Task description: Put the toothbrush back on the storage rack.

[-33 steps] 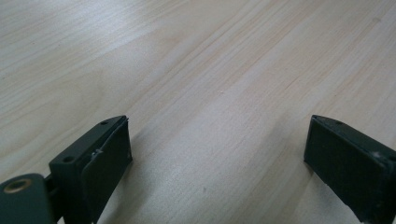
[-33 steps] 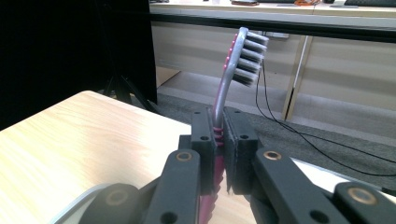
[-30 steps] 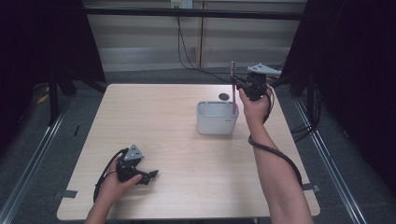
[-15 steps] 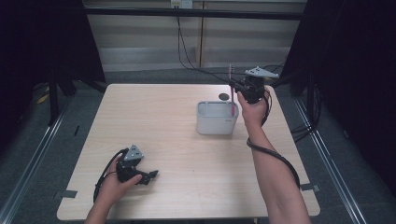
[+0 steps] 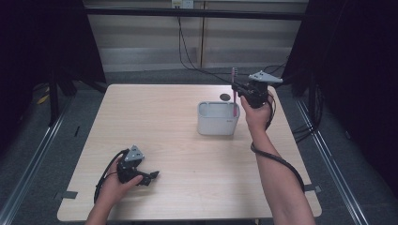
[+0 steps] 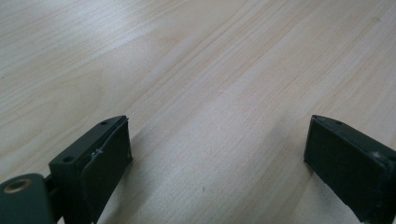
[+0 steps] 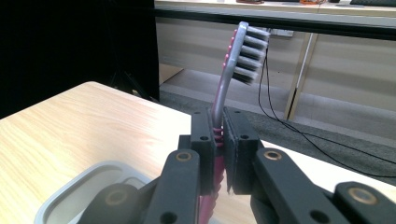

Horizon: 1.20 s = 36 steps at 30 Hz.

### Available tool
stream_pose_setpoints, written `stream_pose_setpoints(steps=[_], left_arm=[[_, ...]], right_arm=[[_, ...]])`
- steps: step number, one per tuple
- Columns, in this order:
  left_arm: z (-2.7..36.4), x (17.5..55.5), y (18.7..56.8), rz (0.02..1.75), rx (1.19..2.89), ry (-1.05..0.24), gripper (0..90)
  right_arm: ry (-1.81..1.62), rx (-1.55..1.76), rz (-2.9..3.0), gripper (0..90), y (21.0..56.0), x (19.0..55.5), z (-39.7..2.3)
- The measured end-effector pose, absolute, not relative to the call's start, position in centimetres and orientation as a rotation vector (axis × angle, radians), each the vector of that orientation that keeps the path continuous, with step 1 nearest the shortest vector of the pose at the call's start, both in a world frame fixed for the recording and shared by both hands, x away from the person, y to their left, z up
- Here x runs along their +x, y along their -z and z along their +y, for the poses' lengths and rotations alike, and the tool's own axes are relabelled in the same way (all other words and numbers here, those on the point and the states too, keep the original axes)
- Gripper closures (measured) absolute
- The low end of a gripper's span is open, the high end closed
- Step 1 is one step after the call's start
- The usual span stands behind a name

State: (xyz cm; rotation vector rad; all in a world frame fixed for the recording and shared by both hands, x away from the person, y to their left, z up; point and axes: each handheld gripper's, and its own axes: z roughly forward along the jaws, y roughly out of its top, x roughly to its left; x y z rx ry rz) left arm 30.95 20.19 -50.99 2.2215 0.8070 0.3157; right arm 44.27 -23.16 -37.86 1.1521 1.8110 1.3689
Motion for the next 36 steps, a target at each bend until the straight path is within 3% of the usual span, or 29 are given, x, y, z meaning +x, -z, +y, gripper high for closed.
stream_pose_setpoints(steps=[36], left_arm=[[20.3,31.0,50.9,0.794,2.236,-0.324,6.9]], right_arm=[[-1.38,1.149,1.841,83.4,38.7,42.3,-23.6]])
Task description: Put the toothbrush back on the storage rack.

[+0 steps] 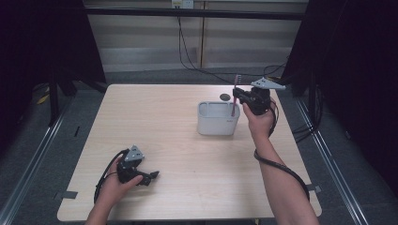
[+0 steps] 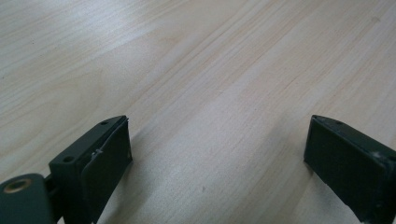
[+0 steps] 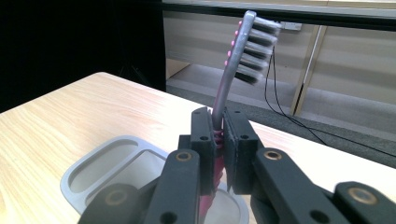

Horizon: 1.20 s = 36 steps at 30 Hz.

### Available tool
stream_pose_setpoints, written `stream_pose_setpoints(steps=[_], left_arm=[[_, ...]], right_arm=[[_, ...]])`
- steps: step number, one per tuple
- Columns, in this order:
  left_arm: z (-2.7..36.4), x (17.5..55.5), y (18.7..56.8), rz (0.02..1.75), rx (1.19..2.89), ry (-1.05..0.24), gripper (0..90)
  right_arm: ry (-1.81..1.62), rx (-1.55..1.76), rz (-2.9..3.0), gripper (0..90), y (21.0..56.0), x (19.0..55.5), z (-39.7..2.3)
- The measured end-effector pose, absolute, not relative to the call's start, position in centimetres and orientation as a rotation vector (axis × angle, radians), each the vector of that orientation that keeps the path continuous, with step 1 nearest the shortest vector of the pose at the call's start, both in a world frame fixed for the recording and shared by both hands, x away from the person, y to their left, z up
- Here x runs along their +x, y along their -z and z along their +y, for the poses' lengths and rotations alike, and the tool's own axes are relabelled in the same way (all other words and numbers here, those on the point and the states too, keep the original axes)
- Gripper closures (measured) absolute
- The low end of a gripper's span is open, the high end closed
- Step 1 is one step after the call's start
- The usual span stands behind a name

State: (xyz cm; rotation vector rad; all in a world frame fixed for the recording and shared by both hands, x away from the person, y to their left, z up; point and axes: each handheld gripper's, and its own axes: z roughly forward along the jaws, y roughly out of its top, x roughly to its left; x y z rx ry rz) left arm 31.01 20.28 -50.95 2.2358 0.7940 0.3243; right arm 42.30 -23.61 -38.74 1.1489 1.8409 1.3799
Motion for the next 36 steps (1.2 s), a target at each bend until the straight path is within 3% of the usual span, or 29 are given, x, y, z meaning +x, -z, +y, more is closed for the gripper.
stream_pose_setpoints(steps=[36], left_arm=[[20.3,31.0,50.9,0.794,2.238,-0.324,6.9]], right_arm=[[-1.319,1.104,1.904,83.4,40.4,41.1,-23.3]])
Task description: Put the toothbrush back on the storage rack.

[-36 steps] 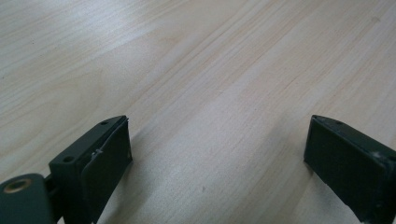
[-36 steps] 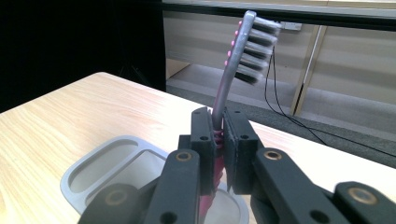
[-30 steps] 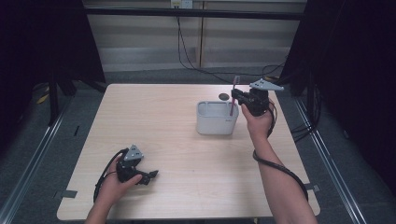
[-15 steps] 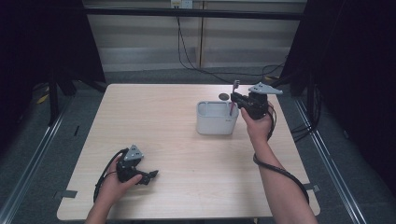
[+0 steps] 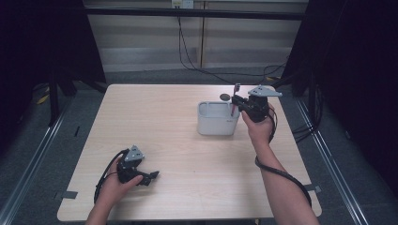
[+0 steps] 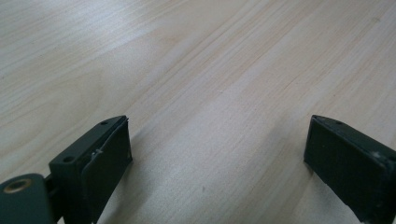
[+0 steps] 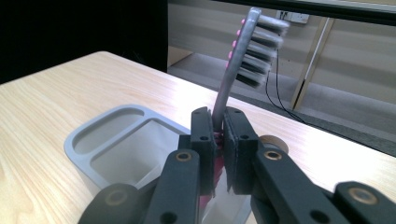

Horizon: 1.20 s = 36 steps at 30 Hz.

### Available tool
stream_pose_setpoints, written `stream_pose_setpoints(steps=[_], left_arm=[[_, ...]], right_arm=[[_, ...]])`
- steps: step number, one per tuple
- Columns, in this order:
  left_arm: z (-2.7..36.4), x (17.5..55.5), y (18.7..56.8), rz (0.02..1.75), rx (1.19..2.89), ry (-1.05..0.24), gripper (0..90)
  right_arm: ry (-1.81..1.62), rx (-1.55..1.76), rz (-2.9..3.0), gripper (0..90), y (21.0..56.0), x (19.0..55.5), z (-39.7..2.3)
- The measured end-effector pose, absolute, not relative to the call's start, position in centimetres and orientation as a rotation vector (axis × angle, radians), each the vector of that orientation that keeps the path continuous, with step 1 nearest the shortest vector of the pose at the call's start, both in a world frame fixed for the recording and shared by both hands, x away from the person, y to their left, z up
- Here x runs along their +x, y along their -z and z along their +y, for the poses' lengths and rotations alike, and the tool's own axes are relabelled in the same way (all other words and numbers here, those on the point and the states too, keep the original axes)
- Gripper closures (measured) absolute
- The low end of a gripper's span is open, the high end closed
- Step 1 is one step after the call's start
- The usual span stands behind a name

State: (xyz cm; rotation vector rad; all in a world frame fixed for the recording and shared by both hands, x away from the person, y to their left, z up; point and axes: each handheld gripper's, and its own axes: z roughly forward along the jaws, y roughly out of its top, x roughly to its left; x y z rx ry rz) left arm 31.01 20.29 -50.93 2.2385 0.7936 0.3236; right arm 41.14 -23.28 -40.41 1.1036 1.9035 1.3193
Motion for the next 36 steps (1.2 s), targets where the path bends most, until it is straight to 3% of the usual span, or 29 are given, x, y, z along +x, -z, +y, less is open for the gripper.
stream_pose_setpoints(steps=[36], left_arm=[[20.3,31.0,50.9,0.794,2.238,-0.323,6.9]], right_arm=[[-1.319,1.146,1.936,83.0,42.3,40.3,-23.5]])
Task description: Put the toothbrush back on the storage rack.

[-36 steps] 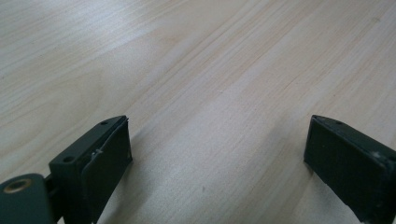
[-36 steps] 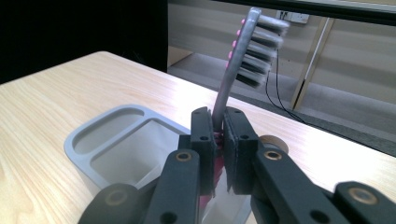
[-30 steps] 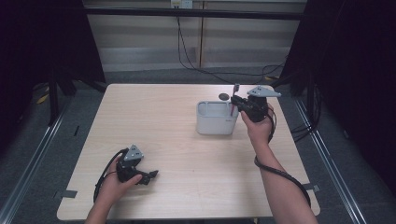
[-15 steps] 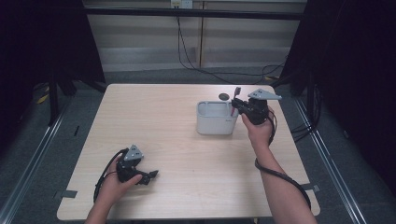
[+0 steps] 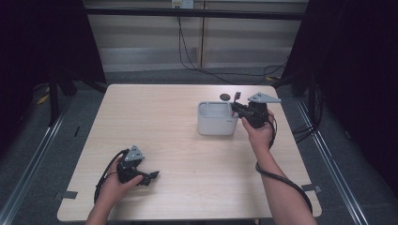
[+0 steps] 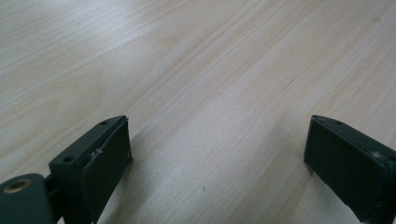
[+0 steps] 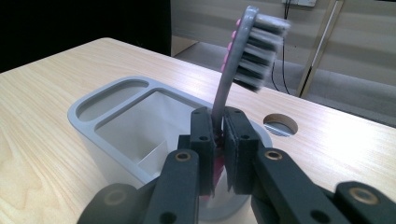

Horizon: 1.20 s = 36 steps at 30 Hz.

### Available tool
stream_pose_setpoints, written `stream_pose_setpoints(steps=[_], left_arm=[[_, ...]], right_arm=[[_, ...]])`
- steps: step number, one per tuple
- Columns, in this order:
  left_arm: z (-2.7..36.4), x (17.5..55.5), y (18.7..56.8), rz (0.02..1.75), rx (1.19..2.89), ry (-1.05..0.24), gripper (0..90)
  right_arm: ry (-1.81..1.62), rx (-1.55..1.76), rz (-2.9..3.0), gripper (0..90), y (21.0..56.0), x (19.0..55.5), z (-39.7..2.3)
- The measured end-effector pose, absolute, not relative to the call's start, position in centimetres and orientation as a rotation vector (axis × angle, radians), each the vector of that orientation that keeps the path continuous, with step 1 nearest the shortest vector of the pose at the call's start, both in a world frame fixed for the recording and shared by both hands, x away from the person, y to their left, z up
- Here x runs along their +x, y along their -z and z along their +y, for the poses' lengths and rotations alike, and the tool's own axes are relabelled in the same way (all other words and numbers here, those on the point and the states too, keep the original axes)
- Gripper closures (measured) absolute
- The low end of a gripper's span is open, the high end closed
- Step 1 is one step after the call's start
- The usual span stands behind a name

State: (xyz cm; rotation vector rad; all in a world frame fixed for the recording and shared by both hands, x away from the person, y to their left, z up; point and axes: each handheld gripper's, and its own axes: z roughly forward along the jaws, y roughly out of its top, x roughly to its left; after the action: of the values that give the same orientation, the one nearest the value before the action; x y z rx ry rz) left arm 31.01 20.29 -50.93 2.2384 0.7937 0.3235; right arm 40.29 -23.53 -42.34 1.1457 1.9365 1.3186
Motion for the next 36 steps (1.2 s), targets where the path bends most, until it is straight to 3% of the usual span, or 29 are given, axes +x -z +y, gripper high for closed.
stream_pose_setpoints(steps=[36], left_arm=[[20.29,31.02,50.93,0.793,2.238,-0.324,6.9]], right_arm=[[-1.35,1.169,1.958,81.5,43.05,39.9,-23.47]])
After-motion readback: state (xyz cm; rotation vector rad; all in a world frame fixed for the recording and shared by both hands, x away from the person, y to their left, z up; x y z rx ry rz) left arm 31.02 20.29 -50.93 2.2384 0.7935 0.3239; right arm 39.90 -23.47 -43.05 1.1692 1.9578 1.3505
